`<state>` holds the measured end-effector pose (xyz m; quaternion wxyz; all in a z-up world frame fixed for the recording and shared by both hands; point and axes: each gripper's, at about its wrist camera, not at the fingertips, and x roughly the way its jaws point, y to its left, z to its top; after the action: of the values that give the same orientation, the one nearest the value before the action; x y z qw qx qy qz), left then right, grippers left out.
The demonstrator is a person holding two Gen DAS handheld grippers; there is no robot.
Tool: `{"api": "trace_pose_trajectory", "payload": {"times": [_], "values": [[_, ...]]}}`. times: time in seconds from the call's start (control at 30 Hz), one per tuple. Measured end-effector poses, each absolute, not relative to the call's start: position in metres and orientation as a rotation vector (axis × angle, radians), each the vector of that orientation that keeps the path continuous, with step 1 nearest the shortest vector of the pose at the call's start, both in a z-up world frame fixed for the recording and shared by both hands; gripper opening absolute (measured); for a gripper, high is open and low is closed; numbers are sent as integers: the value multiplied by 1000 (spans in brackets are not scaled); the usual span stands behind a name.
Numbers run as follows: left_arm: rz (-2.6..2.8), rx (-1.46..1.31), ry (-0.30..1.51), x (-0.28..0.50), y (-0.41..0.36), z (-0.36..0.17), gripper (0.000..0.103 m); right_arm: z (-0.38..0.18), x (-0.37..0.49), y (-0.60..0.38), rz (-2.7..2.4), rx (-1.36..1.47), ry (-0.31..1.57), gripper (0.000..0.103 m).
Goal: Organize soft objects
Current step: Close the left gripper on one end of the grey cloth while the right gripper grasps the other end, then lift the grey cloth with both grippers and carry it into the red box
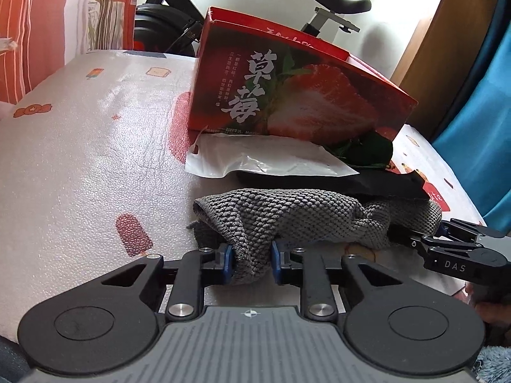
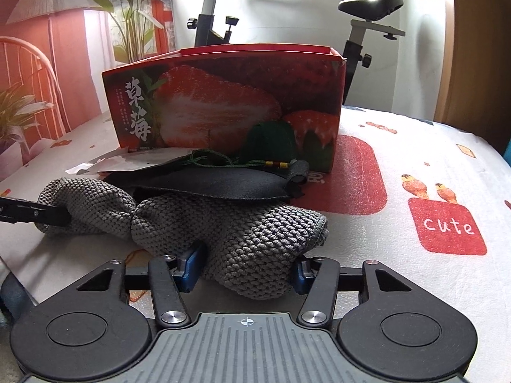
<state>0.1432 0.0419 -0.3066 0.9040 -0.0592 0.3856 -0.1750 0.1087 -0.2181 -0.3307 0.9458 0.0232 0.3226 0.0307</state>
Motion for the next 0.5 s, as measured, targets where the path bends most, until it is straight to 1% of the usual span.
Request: {"api": "trace_pose_trajectory", "payload": {"times": [0.07, 0.13, 0.23, 0.37, 0.5], "values": [[-363, -105, 793, 142, 40, -306, 22, -329, 108, -216, 80, 38, 653, 38], [-362, -106, 790, 142, 41, -305, 21, -327, 106, -213, 87, 27, 650, 35], [-355, -121, 790, 144, 45, -305, 21, -322, 103, -216, 90, 56, 648, 35], [-339, -146, 796, 144, 49, -304, 21, -315, 100, -226, 66, 115, 637, 41], [-332, -145, 798, 143, 49, -304, 21, -313, 97, -235, 30, 148, 629, 44]]}}
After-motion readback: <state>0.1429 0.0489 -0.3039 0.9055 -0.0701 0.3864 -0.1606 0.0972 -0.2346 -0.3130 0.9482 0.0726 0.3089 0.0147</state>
